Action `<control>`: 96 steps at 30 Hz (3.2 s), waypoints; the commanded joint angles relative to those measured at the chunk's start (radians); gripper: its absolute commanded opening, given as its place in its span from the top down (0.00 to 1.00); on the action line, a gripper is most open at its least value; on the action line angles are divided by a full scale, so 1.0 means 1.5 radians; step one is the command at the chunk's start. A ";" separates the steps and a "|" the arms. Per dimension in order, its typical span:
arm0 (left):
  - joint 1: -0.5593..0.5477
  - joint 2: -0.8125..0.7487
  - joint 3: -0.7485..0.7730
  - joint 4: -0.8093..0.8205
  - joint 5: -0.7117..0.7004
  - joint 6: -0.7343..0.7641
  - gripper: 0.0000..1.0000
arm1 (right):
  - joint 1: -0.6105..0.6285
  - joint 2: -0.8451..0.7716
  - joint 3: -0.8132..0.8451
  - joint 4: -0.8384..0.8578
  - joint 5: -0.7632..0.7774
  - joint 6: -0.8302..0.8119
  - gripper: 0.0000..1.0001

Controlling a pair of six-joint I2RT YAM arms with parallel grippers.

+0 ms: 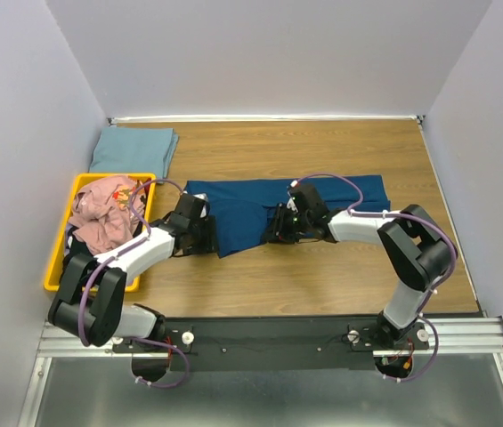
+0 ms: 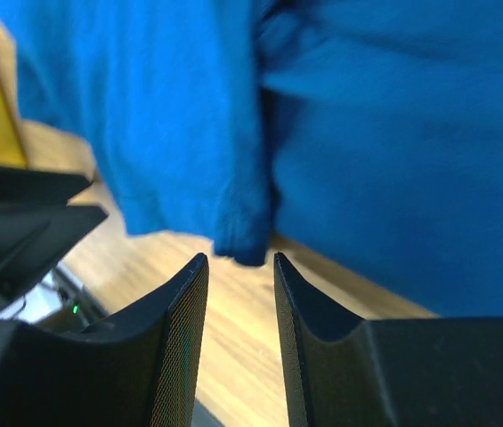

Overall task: Fold and stack the t-shirts
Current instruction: Fold the tshirt

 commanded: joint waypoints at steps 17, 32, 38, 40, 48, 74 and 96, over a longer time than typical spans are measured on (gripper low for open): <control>-0.026 0.049 0.025 0.003 0.015 -0.003 0.41 | 0.005 0.031 0.028 -0.045 0.077 -0.003 0.79; -0.034 0.053 0.019 -0.024 0.003 -0.007 0.50 | 0.005 0.046 0.027 -0.051 0.064 -0.029 0.99; -0.049 0.058 0.027 -0.048 0.000 -0.014 0.51 | 0.005 0.043 0.031 -0.051 0.066 -0.035 0.99; -0.060 0.059 0.034 -0.061 -0.010 -0.020 0.51 | 0.005 0.042 0.032 -0.053 0.066 -0.037 0.99; -0.082 0.082 0.043 -0.090 -0.046 -0.040 0.61 | 0.005 0.034 0.032 -0.051 0.066 -0.046 0.99; -0.111 0.104 0.182 -0.187 -0.135 -0.024 1.00 | 0.004 -0.022 0.067 -0.095 0.081 -0.082 0.99; 0.052 0.229 0.370 -0.091 -0.123 0.104 1.00 | -0.063 0.148 0.328 -0.204 0.042 -0.114 0.97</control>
